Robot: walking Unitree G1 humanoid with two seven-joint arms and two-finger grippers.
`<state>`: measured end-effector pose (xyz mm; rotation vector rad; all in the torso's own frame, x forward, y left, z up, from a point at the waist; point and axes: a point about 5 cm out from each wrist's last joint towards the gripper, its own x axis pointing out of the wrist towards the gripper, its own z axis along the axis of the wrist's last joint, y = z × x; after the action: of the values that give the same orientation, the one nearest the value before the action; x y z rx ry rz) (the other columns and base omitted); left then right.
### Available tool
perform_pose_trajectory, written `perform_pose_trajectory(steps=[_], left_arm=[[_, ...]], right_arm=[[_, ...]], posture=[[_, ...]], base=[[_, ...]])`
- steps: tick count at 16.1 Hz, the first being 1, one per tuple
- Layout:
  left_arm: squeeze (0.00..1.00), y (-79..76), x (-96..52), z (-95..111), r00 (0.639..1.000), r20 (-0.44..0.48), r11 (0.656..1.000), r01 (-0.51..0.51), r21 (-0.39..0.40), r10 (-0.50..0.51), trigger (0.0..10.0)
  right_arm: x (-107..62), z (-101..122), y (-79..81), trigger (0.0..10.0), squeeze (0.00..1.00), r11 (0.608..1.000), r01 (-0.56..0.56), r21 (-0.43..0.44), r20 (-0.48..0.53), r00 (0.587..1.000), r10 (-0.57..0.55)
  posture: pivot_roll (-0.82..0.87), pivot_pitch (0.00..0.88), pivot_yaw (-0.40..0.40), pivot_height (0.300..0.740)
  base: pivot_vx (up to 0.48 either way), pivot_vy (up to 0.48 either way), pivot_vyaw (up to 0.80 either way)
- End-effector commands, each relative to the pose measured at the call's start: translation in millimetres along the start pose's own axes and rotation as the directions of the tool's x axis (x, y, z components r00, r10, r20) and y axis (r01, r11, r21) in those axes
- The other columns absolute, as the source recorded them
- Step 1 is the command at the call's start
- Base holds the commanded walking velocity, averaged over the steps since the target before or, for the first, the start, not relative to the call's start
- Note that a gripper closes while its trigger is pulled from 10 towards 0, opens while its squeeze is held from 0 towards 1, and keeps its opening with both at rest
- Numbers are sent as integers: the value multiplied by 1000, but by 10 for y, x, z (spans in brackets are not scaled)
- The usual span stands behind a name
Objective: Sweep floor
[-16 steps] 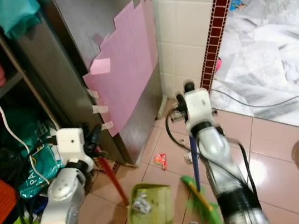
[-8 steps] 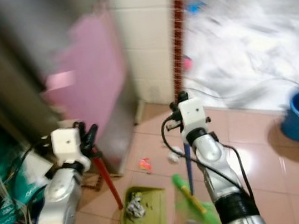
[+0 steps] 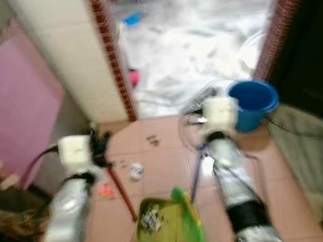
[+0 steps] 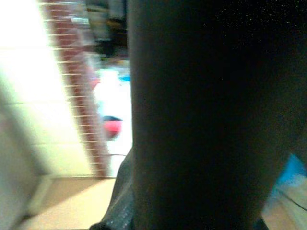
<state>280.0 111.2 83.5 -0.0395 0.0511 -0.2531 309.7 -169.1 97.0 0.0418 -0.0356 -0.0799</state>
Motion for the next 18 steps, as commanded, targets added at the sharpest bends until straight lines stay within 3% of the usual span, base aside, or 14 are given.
perform_pose_trajectory(steps=[1,4,5,7,11,18], left_arm=[[0,34,26,79,999,38,1000,1,-10,0,10000],[0,48,48,110,999,49,1000,-21,1,21,10000],[0,67,55,158,997,67,999,-49,1,49,10000],[0,112,39,189,993,78,996,-93,1,92,10000],[0,187,-52,20,982,20,982,-188,-36,189,10000],[0,278,-19,67,984,18,982,-177,-71,179,10000]], right_arm=[[17,33,78,10000,0,1000,-28,-4,8,1000,28],[28,29,25,10000,0,999,-17,-32,-6,1000,17],[40,62,16,10000,0,995,3,-96,13,1000,-2],[12,89,86,10000,0,995,-56,-79,37,998,59],[-56,68,83,10000,0,994,-52,-95,3,999,53],[-56,223,-6,10000,0,995,-30,-100,71,997,37]], posture=[[-47,0,60,740],[-50,0,50,740],[-46,0,46,740],[-34,0,43,740],[-51,0,47,740],[-40,0,41,740]], base=[[0,0,0],[0,0,0],[0,0,0],[0,0,0],[0,0,0],[0,0,-114]])
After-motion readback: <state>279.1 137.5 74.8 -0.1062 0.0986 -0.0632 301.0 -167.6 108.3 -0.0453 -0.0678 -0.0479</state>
